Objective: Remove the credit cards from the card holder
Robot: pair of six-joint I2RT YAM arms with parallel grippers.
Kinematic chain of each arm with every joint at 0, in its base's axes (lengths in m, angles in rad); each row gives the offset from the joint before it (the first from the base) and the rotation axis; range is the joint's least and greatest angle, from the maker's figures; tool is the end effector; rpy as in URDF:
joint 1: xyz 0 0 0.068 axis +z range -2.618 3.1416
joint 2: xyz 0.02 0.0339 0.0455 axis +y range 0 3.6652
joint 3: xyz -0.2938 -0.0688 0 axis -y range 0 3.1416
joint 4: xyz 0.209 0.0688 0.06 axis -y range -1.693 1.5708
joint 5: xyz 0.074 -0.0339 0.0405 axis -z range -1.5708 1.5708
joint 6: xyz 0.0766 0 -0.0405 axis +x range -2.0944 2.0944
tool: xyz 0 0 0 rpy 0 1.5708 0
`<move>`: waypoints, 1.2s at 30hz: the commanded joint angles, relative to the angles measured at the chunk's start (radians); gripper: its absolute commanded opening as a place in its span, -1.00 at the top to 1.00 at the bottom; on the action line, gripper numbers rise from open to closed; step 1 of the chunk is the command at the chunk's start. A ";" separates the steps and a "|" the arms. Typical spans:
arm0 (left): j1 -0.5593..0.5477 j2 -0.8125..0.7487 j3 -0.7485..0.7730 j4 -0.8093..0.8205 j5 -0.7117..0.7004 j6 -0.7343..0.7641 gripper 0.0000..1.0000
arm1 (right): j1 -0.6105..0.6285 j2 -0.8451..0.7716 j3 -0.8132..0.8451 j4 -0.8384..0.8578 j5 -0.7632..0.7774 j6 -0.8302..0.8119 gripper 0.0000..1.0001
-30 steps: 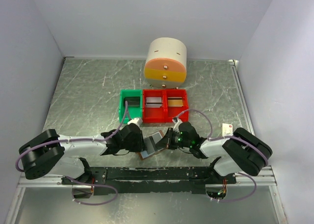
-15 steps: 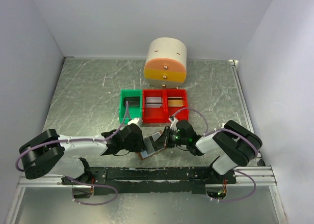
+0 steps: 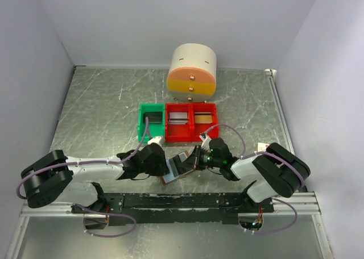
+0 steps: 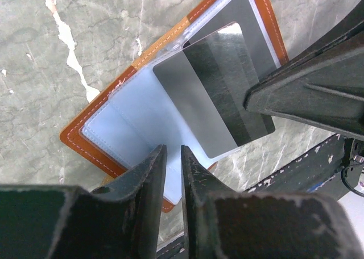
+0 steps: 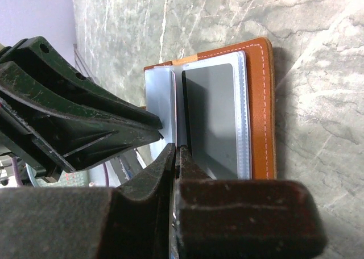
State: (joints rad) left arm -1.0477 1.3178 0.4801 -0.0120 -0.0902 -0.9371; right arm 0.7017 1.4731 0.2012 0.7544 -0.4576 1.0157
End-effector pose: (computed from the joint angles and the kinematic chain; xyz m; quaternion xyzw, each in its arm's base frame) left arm 0.1209 -0.1959 0.1699 0.0358 0.9342 -0.2720 0.2280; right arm 0.1571 0.1771 0.1532 0.0190 0.8494 0.4987 0.1714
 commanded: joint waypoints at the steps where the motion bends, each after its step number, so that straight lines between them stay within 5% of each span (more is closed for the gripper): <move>1: -0.009 -0.042 0.005 -0.036 -0.028 0.036 0.39 | -0.008 0.003 -0.020 0.008 -0.001 -0.013 1.00; 11: -0.008 -0.074 0.040 0.116 0.043 0.084 0.23 | -0.007 0.028 -0.026 0.035 0.008 0.003 1.00; 21: -0.008 0.105 -0.059 0.235 0.056 -0.031 0.45 | -0.007 0.002 -0.002 -0.019 -0.018 -0.045 0.89; 29: -0.008 0.098 -0.090 0.179 0.034 -0.033 0.50 | -0.009 -0.001 0.086 -0.101 -0.079 -0.121 0.59; 36: -0.008 0.060 -0.086 0.121 0.000 -0.022 0.51 | -0.017 0.048 0.162 -0.195 -0.118 -0.200 0.54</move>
State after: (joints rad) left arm -1.0492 1.3853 0.4229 0.2291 -0.0643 -0.9768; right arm 0.6945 1.4906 0.3279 0.6247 -0.5385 0.8860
